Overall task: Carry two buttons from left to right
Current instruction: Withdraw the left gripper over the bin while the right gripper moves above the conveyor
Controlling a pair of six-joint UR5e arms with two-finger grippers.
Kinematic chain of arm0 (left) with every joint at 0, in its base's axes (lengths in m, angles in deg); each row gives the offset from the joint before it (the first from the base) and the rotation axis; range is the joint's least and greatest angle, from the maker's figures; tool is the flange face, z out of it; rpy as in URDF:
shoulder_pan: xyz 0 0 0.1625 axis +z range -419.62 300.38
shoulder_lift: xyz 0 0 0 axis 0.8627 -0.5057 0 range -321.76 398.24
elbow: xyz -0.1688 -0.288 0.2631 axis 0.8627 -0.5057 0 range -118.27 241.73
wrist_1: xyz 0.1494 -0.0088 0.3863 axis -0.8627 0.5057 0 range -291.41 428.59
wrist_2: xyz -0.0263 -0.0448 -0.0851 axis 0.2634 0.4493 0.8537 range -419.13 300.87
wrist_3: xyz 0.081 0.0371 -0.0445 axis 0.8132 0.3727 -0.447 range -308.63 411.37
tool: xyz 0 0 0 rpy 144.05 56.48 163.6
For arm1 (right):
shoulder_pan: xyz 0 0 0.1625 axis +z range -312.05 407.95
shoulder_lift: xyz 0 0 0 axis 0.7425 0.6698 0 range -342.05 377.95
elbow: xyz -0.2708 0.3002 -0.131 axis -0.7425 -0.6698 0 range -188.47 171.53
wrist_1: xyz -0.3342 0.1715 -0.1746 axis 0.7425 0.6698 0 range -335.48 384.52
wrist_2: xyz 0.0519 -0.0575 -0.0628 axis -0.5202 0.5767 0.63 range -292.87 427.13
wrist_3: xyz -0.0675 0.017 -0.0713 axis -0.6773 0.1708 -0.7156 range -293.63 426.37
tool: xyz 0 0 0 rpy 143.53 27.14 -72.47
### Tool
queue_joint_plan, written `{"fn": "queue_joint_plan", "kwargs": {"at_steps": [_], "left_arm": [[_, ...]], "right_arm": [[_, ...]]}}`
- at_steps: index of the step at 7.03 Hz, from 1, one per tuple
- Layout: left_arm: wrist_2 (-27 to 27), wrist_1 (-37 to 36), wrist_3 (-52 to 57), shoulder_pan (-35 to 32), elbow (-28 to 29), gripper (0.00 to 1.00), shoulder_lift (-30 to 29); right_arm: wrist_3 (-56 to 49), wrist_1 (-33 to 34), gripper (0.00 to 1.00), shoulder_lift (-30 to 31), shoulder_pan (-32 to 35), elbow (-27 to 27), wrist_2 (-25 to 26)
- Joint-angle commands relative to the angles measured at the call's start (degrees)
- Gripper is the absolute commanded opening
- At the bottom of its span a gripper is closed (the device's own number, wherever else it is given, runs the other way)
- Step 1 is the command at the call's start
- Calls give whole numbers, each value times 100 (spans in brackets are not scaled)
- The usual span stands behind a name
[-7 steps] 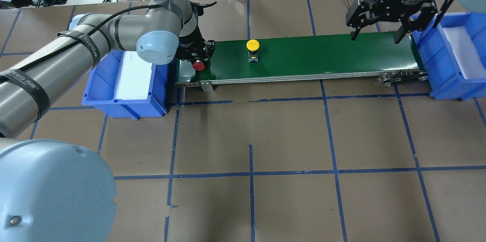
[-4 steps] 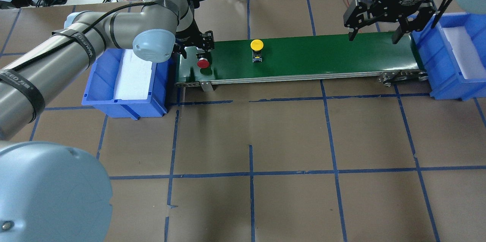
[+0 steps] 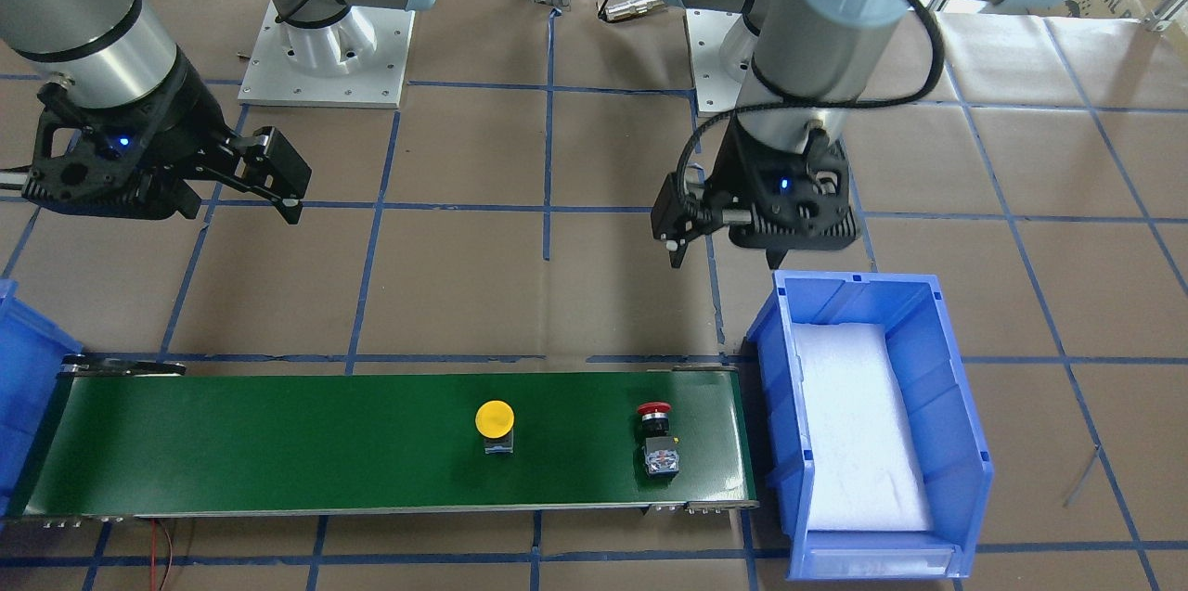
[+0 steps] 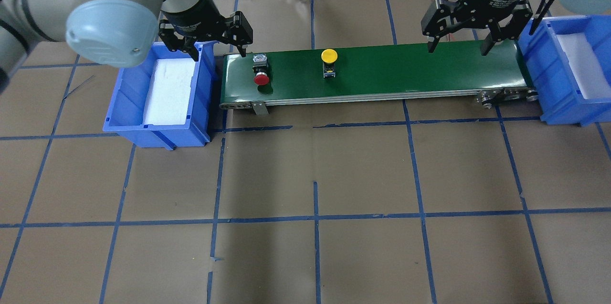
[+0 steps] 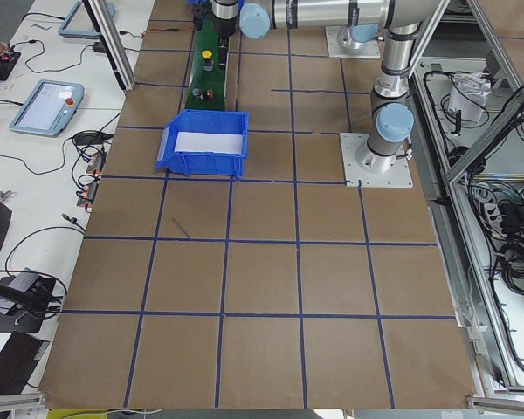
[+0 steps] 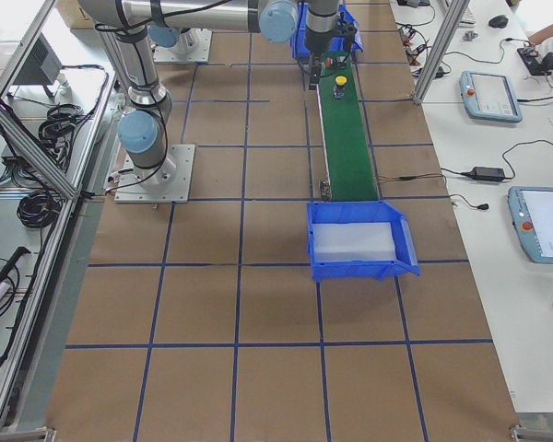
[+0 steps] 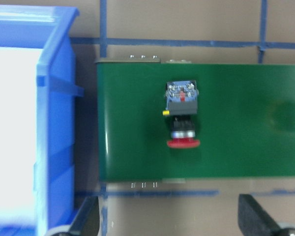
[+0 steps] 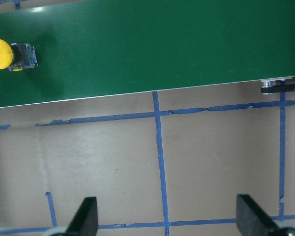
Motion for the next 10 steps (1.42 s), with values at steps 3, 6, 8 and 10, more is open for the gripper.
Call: {"fn": "queue_joint_plan", "kwargs": {"at_steps": [3,6,8,10], "left_arm": [[-20,728,17,116,-144,100,757],[-29,755,69,125,-205,100,836],[-29,772,105,300,-197,100,854],[-20,772,113,380,-196,100,854]], "right_arm": [[-217,1043,100,-1039,59,57,-195],[-199,1635,100,-1655,156,67,-354],[-190,1793,100,-1797,156,67,-581],[-182,1785,100,-1815,156,67,-574]]}}
